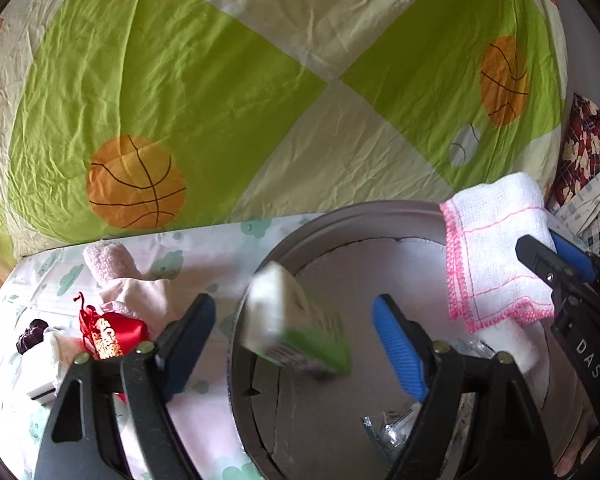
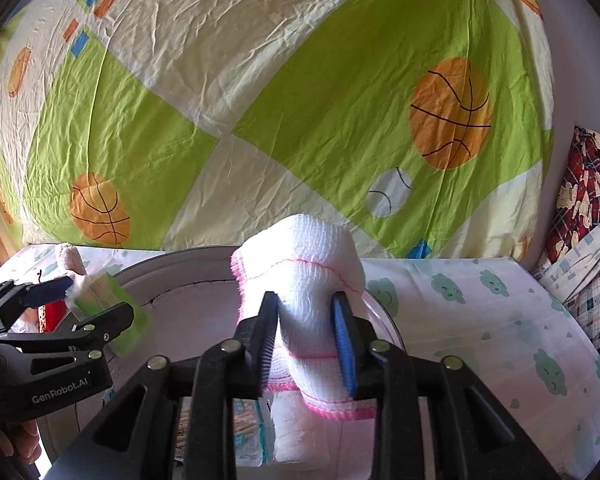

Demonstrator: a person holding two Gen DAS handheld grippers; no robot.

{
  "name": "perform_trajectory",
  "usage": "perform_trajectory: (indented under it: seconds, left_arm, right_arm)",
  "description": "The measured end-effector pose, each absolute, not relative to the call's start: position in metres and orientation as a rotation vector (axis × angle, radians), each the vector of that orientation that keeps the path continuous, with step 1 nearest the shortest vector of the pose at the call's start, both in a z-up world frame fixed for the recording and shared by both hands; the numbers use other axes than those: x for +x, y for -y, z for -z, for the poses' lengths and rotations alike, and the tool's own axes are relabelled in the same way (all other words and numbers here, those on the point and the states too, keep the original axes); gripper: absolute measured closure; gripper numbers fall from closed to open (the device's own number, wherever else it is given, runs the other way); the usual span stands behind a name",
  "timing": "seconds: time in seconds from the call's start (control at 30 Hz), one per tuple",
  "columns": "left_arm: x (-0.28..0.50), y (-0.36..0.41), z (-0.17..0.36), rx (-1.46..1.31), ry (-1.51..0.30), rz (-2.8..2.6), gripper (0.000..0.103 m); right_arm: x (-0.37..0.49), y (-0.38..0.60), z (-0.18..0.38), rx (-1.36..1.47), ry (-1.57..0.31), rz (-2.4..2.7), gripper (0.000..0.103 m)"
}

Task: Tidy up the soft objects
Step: 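Carry the towel and tissue pack over the round tin and open both tools, then withdraw both tools from the tin back toward the remaining items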

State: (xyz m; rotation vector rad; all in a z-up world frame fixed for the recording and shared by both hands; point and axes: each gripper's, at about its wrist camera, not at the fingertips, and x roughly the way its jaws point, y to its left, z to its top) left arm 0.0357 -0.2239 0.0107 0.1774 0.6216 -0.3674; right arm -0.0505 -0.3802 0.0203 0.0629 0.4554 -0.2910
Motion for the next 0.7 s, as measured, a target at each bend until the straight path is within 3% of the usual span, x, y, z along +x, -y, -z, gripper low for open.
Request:
perform_trajectory:
  seconds: [0.17,0.23,0.3,0.7]
  left_arm:
    - [0.025,0.219,-0.019,0.147,-0.541,0.344,0.001]
    - [0.023,0.216,-0.023,0.132,-0.515,0.335,0.001]
    - [0.023,0.210,-0.026,0.109,-0.503,0.320,0.001]
    - [0.016,0.173,-0.028,0.015,-0.436,0.243,0.000]
  right_arm:
    - [-0.054,0.380,-0.023,0.056,-0.444,0.305,0.067]
    - [-0.056,0.381,-0.024,0.066,-0.434,0.306,0.041]
    - [-0.061,0.382,-0.027,0.073,-0.404,0.316,0.033]
    - [-0.064,0.382,-0.028,0.114,-0.409,0.328,0.032]
